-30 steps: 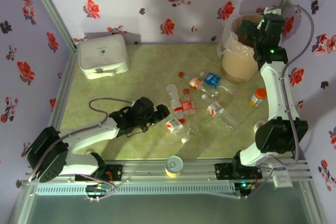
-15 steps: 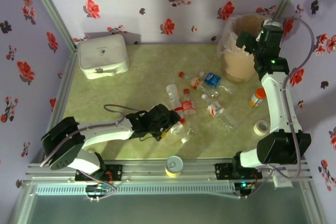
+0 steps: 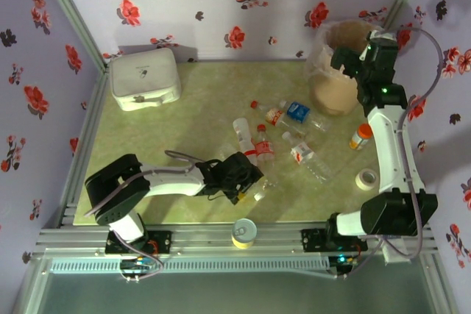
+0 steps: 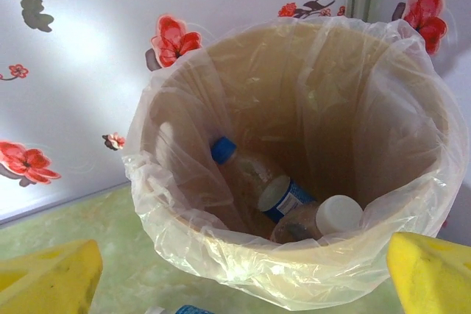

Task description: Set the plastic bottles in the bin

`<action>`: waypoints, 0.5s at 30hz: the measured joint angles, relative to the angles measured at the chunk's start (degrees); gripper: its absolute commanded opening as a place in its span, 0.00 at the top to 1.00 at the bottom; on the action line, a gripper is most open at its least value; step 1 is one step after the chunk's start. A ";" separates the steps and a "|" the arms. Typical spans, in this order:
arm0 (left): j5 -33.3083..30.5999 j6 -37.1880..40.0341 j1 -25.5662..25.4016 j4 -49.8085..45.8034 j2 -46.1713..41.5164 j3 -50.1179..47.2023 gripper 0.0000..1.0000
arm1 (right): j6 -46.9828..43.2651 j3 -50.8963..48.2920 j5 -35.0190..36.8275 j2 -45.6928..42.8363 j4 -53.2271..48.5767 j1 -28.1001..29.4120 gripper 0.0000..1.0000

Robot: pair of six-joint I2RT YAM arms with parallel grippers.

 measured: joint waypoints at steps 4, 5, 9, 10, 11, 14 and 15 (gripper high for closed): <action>-0.76 0.85 0.00 -0.11 -0.02 0.02 0.35 | 0.55 -0.61 -0.98 -1.38 0.00 0.00 0.01; -1.07 1.33 0.00 -0.63 -0.04 0.17 0.36 | 0.90 -0.98 -1.49 -1.88 0.02 0.00 0.01; -2.91 4.39 0.17 -4.00 -1.42 1.64 0.42 | 2.43 -2.45 -4.17 -3.80 -0.39 0.00 0.02; -3.37 5.22 0.31 -4.72 -2.21 1.77 0.43 | 2.86 -2.86 -5.01 -4.26 -0.55 0.00 0.02; -3.93 6.32 0.46 -5.57 -3.21 1.90 0.44 | 3.45 -3.45 -6.08 -4.96 -0.76 0.00 0.03; -5.51 10.67 1.22 -7.91 -6.95 2.19 0.44 | 5.35 -5.44 -9.38 -7.61 -1.60 0.37 0.03; -5.92 12.96 1.70 -8.55 -8.39 2.29 0.44 | 6.05 -6.14 -10.91 -8.74 -2.01 0.63 0.03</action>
